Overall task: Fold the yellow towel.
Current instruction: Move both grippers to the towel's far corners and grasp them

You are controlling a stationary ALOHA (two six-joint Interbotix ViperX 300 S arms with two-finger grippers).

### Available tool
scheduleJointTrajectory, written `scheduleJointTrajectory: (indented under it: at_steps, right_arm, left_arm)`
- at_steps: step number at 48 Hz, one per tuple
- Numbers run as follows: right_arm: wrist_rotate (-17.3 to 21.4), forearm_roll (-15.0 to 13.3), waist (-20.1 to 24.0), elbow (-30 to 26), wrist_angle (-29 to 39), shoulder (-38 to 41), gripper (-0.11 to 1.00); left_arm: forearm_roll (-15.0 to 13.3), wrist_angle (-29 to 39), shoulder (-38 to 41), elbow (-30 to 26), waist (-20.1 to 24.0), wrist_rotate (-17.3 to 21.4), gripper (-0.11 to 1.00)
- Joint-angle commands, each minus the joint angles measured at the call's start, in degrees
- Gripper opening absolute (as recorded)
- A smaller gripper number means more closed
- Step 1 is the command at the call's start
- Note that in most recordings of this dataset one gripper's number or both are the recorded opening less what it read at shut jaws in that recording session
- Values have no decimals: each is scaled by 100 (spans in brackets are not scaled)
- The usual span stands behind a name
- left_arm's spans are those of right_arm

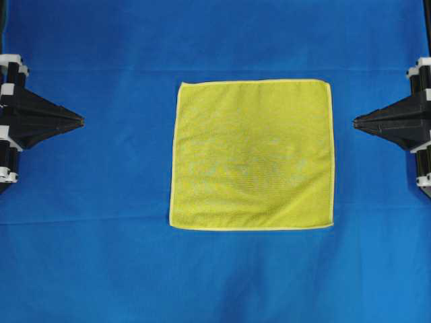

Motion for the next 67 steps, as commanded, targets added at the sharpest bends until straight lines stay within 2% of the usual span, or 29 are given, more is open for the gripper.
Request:
scheduleJointTrajectory:
  at_steps: [1, 7, 14, 20, 29, 30, 33, 41, 43, 45, 51, 67]
  right_arm:
    - [0, 26, -18, -158, -26, 88, 0]
    - [35, 44, -202, -246, 519, 316, 0]
    - [220, 70, -668, -396, 1239, 633, 0]
    - [325, 62, -1116, -396, 1582, 914, 0]
    - [343, 62, -1731, -404, 1846, 1477, 1]
    - [343, 70, -1802, -404, 1854, 1564, 1]
    - [343, 62, -1995, -422, 1890, 1819, 5]
    - [316, -9, -2522, -457, 1916, 2707, 54]
    - [316, -44, -2619, -475, 1890, 2909, 62]
    - [308, -79, -2689, -483, 1881, 3111, 64]
    - [308, -211, -2892, -598, 1758, 3709, 59]
    - [290, -413, -3199, -870, 1345, 4790, 60]
  left_arm:
    - [-79, -149, 264, -141, 79, 79, 0]
    - [-88, -369, 703, -167, 202, 70, 0]
    - [-105, -554, 1266, -220, 527, -9, 0]
    - [-114, -580, 1890, -369, 896, -70, 0]
    - [-105, -554, 3067, -826, 1213, -79, 2]
    - [-114, -554, 3208, -879, 1248, -79, 3]
    - [-114, -554, 3665, -1072, 1389, -79, 18]
    - [-114, -545, 4553, -1468, 1696, -70, 66]
    - [-105, -545, 4729, -1556, 1749, -62, 77]
    - [-114, -571, 4939, -1644, 1828, -44, 83]
    - [-114, -606, 5493, -1846, 2004, -44, 82]
    - [-114, -809, 6451, -2180, 2347, 44, 82]
